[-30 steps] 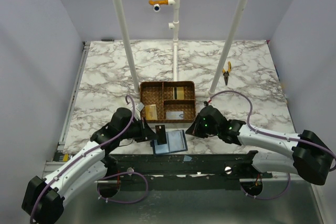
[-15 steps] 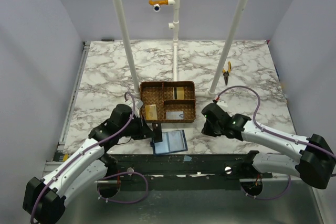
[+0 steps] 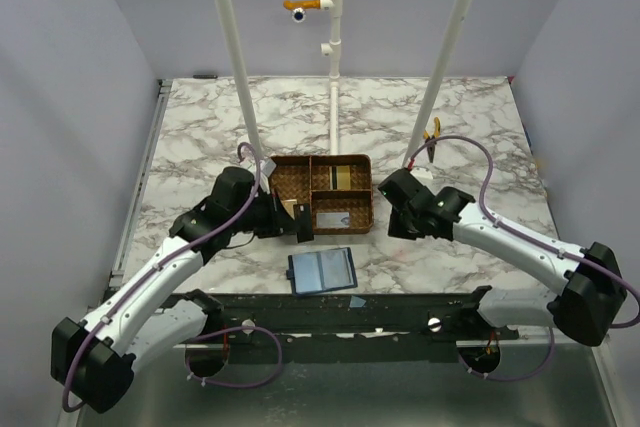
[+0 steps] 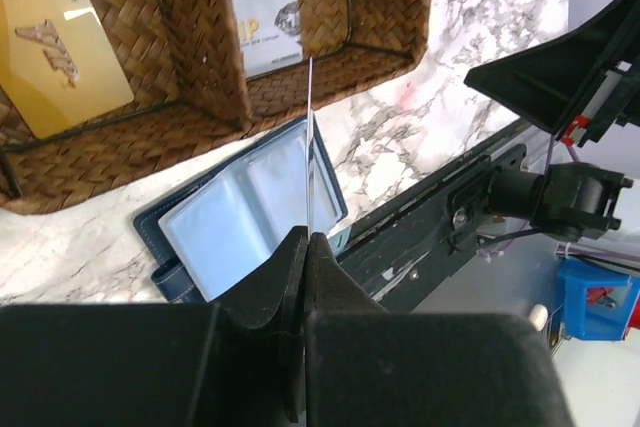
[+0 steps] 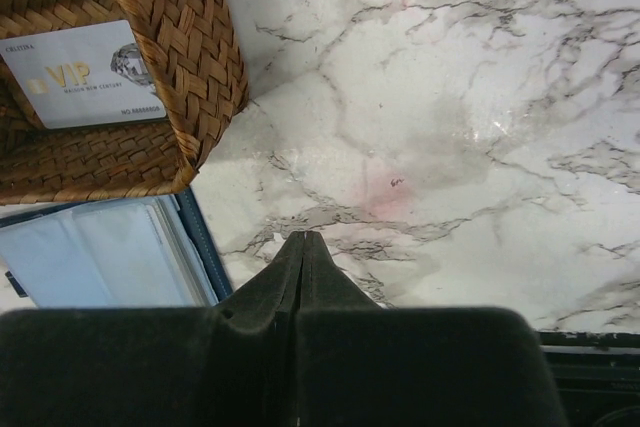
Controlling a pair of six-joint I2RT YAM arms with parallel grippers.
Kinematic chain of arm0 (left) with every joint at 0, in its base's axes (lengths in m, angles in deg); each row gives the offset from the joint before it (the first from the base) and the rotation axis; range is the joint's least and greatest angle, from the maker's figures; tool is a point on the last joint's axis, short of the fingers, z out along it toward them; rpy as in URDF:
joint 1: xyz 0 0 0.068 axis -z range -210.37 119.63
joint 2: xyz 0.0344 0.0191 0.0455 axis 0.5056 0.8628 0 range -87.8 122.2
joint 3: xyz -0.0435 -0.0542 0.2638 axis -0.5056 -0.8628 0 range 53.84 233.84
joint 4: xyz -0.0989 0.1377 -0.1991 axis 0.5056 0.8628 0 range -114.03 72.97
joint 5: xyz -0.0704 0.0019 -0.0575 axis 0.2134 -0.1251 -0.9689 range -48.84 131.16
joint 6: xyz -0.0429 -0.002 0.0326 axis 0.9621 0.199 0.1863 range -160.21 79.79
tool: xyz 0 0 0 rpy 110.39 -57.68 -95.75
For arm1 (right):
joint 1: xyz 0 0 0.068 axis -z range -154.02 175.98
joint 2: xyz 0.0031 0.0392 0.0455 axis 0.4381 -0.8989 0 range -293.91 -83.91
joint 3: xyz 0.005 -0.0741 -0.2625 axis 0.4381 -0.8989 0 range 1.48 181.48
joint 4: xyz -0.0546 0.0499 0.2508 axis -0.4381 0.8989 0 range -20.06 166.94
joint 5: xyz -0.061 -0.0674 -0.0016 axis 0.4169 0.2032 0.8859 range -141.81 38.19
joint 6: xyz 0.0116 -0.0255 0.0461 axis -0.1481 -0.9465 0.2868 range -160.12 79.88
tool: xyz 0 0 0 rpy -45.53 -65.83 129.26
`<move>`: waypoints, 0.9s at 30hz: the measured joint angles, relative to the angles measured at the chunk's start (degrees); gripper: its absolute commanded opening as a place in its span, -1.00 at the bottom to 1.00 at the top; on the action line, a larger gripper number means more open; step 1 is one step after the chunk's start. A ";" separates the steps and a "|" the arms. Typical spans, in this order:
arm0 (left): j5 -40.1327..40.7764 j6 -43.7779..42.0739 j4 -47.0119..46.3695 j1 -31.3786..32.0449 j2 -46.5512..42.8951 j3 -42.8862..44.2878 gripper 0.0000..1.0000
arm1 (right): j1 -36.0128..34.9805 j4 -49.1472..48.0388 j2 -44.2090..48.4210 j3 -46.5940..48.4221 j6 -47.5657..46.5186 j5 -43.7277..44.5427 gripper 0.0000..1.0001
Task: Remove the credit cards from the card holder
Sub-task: Place the credit card in the storage box.
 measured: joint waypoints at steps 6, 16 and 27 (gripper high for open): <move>0.22 -0.24 -0.17 -0.11 5.55 5.44 -1.00 | 1.60 2.82 -1.64 3.06 -2.58 1.29 -0.99; 1.53 -4.00 -0.07 -0.35 15.15 13.42 -1.00 | 5.46 4.22 -5.77 5.31 -5.07 2.27 -0.99; 1.44 -9.40 0.04 -0.35 22.01 17.73 -1.00 | 8.17 4.59 -9.99 8.52 -6.21 2.16 -0.99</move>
